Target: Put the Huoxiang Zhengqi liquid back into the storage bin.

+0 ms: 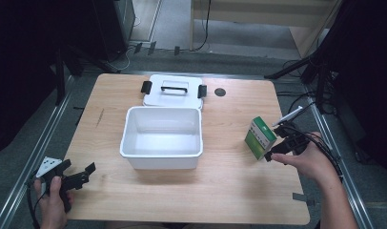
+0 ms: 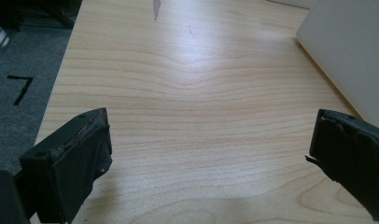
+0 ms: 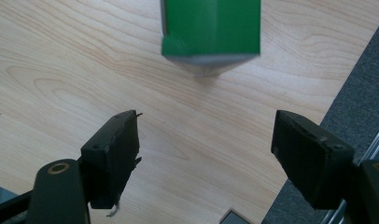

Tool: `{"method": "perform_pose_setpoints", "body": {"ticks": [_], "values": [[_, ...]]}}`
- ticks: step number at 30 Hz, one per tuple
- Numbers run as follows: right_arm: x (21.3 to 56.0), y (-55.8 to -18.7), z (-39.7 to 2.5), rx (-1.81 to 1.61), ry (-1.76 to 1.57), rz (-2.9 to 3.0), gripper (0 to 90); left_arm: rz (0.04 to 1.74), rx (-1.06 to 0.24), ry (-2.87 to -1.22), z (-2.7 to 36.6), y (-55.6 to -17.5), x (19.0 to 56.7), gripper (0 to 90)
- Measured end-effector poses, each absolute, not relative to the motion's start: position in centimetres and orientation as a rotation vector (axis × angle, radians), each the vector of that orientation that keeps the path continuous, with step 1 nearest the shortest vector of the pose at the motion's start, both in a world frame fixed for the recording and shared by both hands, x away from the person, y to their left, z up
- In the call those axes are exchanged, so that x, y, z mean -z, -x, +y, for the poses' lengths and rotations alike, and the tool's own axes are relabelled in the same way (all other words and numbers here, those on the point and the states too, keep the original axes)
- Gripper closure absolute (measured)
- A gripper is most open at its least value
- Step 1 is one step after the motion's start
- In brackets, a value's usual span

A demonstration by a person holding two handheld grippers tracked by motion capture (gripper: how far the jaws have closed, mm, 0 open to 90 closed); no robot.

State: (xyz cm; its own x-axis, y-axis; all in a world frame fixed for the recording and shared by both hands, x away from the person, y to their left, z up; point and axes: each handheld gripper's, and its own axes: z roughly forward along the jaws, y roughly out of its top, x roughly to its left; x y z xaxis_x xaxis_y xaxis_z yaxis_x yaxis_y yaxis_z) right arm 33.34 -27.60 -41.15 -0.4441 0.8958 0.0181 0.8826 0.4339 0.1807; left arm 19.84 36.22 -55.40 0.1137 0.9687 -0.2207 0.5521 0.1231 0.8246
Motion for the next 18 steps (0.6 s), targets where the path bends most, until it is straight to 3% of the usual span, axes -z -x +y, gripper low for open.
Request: {"method": "perform_pose_setpoints", "body": {"ticks": [18], "values": [[39.6, -36.4, -25.6, -0.207, -1.599, 2.582, 29.0, 1.548, -0.610, -1.537, 36.3, -19.8, 55.4, 0.0]]}}
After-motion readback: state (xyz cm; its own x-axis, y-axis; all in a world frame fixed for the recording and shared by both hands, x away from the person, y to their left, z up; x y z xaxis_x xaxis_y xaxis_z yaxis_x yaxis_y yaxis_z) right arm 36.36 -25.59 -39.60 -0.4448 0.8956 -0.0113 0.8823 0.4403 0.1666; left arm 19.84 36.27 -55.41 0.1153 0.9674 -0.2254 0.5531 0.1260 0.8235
